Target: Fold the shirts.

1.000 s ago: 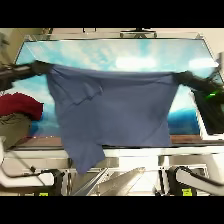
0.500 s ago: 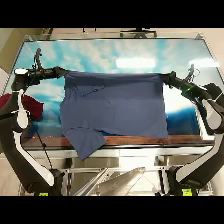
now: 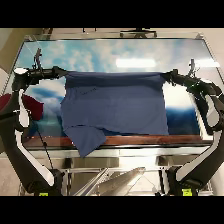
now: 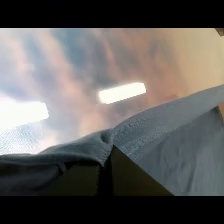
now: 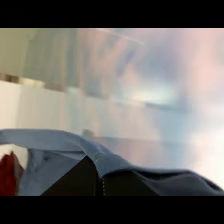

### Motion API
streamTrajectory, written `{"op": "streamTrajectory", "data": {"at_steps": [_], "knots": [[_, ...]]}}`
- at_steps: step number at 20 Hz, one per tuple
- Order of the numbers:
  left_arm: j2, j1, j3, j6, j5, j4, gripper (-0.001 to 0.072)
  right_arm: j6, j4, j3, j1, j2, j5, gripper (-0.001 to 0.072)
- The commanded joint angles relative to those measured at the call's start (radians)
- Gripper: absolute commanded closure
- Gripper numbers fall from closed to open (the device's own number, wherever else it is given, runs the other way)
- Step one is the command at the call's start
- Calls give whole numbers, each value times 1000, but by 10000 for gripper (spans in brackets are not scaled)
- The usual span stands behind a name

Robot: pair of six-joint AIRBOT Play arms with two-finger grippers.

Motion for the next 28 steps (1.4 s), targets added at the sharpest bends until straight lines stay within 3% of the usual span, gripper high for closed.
{"op": "streamTrajectory", "data": {"at_steps": [1, 7, 16, 24, 25, 26, 27, 28], "knots": [[-1, 6, -28, -15, -79, 59, 697, 30, -164, 9, -3, -2, 19, 702], [-1, -13, -28, -118, -132, 307, 697, 30, -259, 9, -3, -2, -19, 701], [-2, -18, -28, -133, -130, 309, 696, 29, -262, 9, 2, -3, -69, 692], [-3, -49, -28, -127, -48, 309, 696, 30, -266, 8, 28, -18, -116, 698], [-3, -50, -28, -127, -49, 310, 686, 30, -266, 9, 28, -19, -113, 653], [-3, -45, -23, -128, -54, 311, 531, 30, -266, 9, 24, -18, -112, 460], [-3, -33, -11, -136, -61, 311, 372, 43, -267, 10, 19, -15, -100, 417], [-3, -22, 8, -151, -78, 311, 370, 68, -283, 11, 6, -9, -81, 417]]}}
